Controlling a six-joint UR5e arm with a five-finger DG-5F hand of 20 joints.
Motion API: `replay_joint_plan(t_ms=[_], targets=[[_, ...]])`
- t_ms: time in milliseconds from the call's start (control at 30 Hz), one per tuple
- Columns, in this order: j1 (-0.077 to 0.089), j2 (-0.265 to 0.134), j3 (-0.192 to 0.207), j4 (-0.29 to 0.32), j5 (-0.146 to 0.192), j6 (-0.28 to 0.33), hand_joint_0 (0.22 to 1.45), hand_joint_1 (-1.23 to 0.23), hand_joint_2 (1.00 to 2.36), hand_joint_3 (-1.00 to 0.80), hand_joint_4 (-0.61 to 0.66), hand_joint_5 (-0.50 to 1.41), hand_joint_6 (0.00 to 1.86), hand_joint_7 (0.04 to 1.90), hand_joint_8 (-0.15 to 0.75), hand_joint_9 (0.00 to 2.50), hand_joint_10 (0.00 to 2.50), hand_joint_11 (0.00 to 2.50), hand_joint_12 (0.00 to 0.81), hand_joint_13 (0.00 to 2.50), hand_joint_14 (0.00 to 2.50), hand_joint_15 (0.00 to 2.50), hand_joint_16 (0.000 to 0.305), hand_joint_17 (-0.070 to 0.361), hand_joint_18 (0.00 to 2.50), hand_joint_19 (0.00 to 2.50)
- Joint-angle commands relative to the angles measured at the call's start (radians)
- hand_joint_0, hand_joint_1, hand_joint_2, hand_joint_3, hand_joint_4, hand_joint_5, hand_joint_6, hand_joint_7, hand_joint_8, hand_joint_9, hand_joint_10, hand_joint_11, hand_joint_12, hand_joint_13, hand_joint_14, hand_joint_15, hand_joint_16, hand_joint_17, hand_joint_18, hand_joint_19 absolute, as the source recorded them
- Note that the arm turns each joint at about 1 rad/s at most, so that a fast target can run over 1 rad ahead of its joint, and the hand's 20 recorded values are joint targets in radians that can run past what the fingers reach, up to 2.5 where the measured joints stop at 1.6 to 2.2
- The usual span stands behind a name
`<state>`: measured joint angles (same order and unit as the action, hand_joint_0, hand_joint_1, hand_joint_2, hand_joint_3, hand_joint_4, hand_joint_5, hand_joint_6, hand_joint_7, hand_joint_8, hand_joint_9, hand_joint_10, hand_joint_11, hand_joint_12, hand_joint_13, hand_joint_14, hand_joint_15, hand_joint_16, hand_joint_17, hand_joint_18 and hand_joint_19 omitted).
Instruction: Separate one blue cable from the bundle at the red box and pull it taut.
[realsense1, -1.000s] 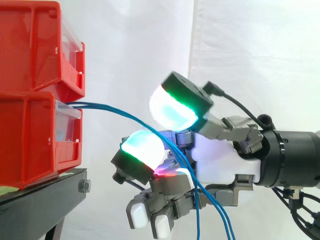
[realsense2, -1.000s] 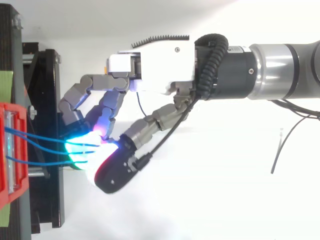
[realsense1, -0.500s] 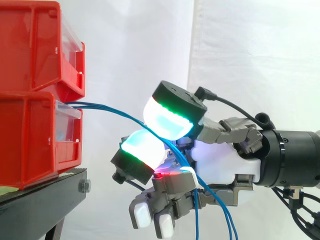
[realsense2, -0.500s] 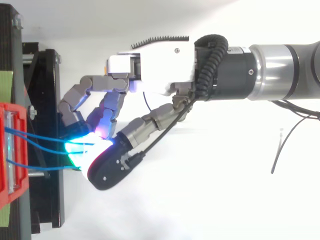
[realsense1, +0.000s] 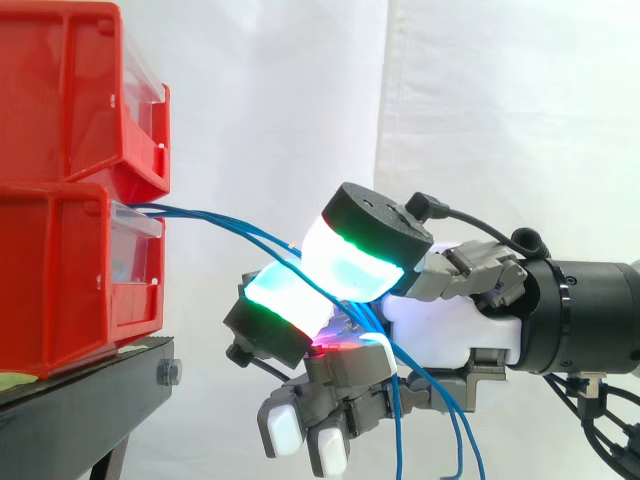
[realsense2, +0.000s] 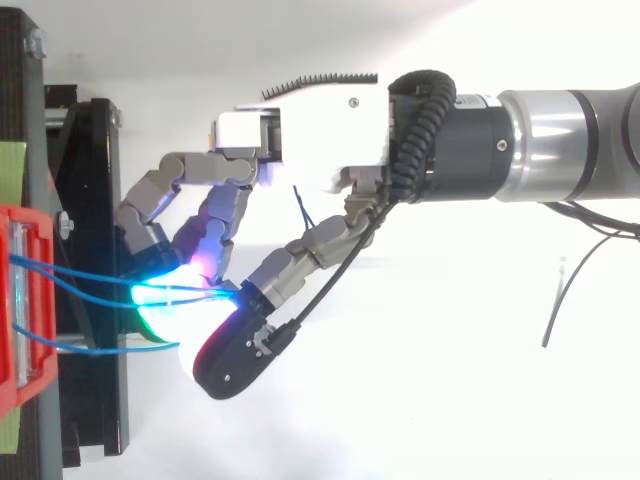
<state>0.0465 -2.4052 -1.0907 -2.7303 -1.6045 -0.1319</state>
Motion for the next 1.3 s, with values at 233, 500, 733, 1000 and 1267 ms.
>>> replay_joint_plan(t_ms=[233, 500, 733, 1000, 1267], targets=[[-0.005, 0.001, 0.0, -0.002, -0.006, 0.0, 0.69, -1.01, 1.0, -0.5, 0.0, -0.13, 0.89, 1.27, 0.317, 1.21, 0.02, 1.25, 0.333, 0.78, 0.02, 0.58, 0.043, 0.097, 0.8, 0.66], [-0.004, 0.0, 0.002, -0.003, -0.008, 0.0, 0.55, -0.97, 1.0, -0.5, 0.05, -0.12, 0.88, 1.22, 0.327, 1.23, 0.02, 1.23, 0.343, 0.78, 0.02, 0.58, 0.045, 0.101, 0.79, 0.67], [-0.004, 0.0, 0.002, -0.003, -0.008, 0.0, 0.54, -0.78, 1.0, -0.5, 0.05, -0.12, 0.87, 1.19, 0.328, 1.23, 0.02, 1.2, 0.349, 0.78, 0.02, 0.58, 0.046, 0.103, 0.79, 0.68], [-0.004, 0.001, 0.002, -0.003, -0.006, 0.0, 0.5, -0.63, 1.0, -0.5, 0.04, -0.13, 0.86, 1.18, 0.332, 1.21, 0.02, 1.15, 0.365, 0.76, 0.02, 0.57, 0.049, 0.11, 0.79, 0.7], [-0.004, 0.0, 0.003, -0.003, -0.008, 0.0, 0.51, -0.56, 1.0, -0.5, 0.03, -0.13, 0.85, 1.2, 0.339, 1.21, 0.02, 1.16, 0.366, 0.76, 0.02, 0.58, 0.049, 0.111, 0.79, 0.71]])
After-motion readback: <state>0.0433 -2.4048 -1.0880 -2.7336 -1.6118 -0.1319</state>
